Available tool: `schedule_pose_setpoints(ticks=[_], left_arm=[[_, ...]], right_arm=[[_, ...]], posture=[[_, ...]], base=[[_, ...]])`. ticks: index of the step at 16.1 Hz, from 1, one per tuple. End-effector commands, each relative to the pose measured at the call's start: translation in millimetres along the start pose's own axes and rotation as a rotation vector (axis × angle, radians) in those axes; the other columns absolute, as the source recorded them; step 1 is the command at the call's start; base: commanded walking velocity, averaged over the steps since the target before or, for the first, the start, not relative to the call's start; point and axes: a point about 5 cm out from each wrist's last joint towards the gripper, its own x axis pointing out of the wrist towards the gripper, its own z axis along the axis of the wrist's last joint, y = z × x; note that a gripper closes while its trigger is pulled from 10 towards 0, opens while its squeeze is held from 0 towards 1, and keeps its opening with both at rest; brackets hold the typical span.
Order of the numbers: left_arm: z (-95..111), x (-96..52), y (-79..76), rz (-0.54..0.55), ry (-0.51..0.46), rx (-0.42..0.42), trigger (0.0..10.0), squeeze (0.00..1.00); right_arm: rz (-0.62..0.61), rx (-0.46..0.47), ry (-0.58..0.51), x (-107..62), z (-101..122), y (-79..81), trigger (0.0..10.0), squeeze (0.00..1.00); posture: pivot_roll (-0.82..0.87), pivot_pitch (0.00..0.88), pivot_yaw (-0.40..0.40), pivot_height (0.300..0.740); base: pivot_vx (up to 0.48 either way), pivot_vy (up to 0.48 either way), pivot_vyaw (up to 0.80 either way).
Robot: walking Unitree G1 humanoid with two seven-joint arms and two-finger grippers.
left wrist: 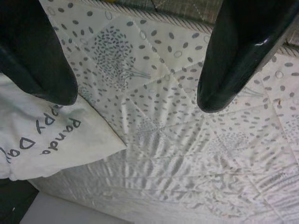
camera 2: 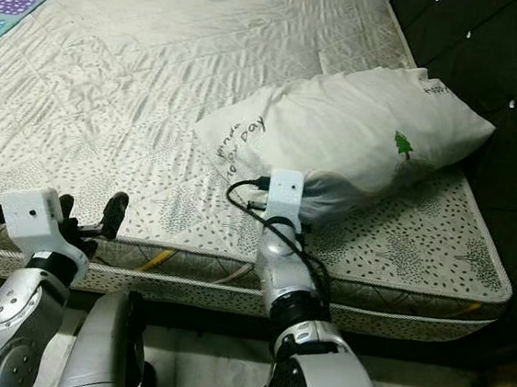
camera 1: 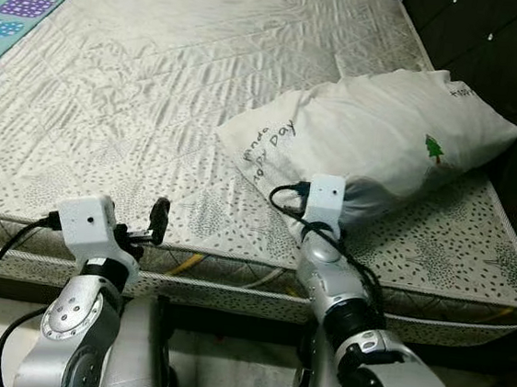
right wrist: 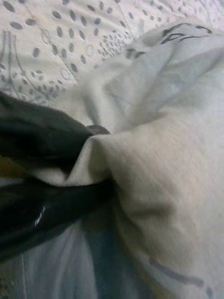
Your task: Clean up the room
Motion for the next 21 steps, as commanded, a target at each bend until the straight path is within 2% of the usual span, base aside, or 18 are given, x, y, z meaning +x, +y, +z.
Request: schedule_pose_setpoints(ticks=[1, 2, 6, 7, 11, 12, 13, 17, 19, 21], left_arm=[[-3, 0.3, 1.6, 0.011, 0.015, 0.006, 10.0, 0.00], [-3, 0.4, 1.5, 0.011, 0.015, 0.006, 10.0, 0.00], [-3, 2.7, 1.6, 0.012, 0.008, 0.006, 10.0, 0.00], [-3, 2.9, 1.7, 0.012, 0.008, 0.006, 10.0, 0.00], [-3, 4.6, 1.5, 0.009, 0.006, 0.007, 10.0, 0.00], [-3, 5.1, 1.3, 0.008, 0.005, 0.008, 10.0, 0.00], [-2, 7.2, 1.2, 0.007, 0.001, 0.010, 10.0, 0.00], [-2, 8.8, 2.4, 0.008, -0.005, 0.015, 10.0, 0.00], [-2, 8.5, 2.2, 0.011, -0.007, 0.015, 10.0, 0.00], [-2, 7.4, 3.2, 0.019, -0.009, 0.017, 10.0, 0.00]], right_arm=[[-0.034, 0.020, -0.020, 5.4, 8, -12.6, 0.0, 0.00], [-0.047, 0.023, -0.023, 7.2, 10, -17.9, 0.0, 0.00], [-0.125, 0.004, -0.071, 17.6, 32, -57.5, 0.0, 0.00], [-0.130, 0.001, -0.074, 18.1, 33, -60.4, 0.0, 0.00], [-0.209, -0.040, -0.139, 23.0, 63, -120.2, 0.0, 0.00], [-0.215, -0.051, -0.146, 23.0, 68, -126.9, 0.0, 0.00], [-0.234, -0.094, -0.171, 23.0, 85, -144.1, 0.0, 0.00], [-0.316, -0.168, -0.233, 18.1, 128, -178.4, 0.0, 0.00], [-0.355, -0.178, -0.228, 14.7, 133, -191.9, 0.0, 0.00], [-0.408, -0.199, -0.214, 8.6, 134, -212.4, 0.0, 0.00]], posture=[[0.07, 0.101, -0.028, 0.531], [0.06, 0.100, -0.026, 0.531], [0.06, 0.085, -0.030, 0.531], [0.06, 0.085, -0.030, 0.531], [0.05, 0.073, -0.022, 0.531], [0.05, 0.073, -0.022, 0.531], [0.05, 0.069, -0.019, 0.531], [0.05, 0.061, -0.023, 0.531], [0.05, 0.059, -0.027, 0.531], [0.05, 0.059, -0.028, 0.531]], base=[[0.000, 0.000, 0.00], [0.000, 0.000, 0.00], [0.000, 0.000, 0.00], [0.000, 0.000, 0.00], [0.000, 0.000, 0.00], [0.000, 0.000, 0.00], [0.000, 0.000, 0.00], [0.000, 0.000, 0.00], [0.000, 0.000, 0.00], [0.000, 0.000, 0.00]])
